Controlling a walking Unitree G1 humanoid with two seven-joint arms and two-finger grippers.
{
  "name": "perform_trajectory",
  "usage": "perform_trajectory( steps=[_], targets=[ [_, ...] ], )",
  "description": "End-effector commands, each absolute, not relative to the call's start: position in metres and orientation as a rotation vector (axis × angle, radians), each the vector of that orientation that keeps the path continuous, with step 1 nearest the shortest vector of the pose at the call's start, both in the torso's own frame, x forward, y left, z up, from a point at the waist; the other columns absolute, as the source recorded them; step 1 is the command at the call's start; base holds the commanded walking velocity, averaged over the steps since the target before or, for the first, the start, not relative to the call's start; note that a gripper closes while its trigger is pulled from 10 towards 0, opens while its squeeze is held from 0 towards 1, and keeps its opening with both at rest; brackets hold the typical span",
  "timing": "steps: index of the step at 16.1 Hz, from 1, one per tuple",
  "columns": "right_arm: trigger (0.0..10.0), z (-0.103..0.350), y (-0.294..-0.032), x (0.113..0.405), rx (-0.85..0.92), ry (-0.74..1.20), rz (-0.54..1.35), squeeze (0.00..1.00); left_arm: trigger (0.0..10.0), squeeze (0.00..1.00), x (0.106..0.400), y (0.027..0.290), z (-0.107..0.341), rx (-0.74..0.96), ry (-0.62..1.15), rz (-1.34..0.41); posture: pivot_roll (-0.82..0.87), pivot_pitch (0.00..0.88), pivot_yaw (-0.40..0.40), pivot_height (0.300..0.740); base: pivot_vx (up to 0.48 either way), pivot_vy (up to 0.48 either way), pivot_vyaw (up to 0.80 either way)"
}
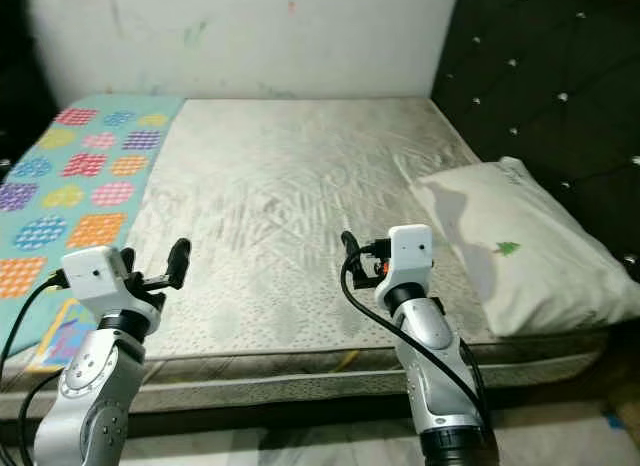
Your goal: Clean up the room
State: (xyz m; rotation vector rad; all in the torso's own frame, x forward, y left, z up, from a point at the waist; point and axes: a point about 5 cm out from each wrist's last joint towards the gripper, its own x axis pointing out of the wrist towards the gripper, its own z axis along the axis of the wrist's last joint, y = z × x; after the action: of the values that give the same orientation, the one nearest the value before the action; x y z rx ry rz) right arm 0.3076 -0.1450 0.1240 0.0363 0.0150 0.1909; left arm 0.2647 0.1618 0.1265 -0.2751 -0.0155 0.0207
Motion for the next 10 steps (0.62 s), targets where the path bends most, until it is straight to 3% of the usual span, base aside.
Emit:
perform_trajectory(
  steps=[1,8,10],
  targets=[
    [10.0,0.1295,-0.1472,0.3093,0.04,-0.01,0.182,0.0,10.0,0.0,0.2647,0.1608,0.1292,-0.27,-0.026,0.001,-0.02,0.014,0.003,0.74,0.428,0.0,0.0],
    [10.0,0.1271,-0.147,0.3096,0.043,-0.006,0.177,0.0,10.0,0.0,0.265,0.1622,0.1292,-0.255,-0.024,-0.002,-0.02,0.01,0.008,0.74,0.43,0.0,0.0],
    [10.0,0.127,-0.1468,0.31,0.044,-0.006,0.177,0.0,10.0,0.0,0.265,0.1632,0.128,-0.26,-0.013,0.016,-0.02,0.011,0.01,0.74,0.129,0.0,0.0]
  ],
)
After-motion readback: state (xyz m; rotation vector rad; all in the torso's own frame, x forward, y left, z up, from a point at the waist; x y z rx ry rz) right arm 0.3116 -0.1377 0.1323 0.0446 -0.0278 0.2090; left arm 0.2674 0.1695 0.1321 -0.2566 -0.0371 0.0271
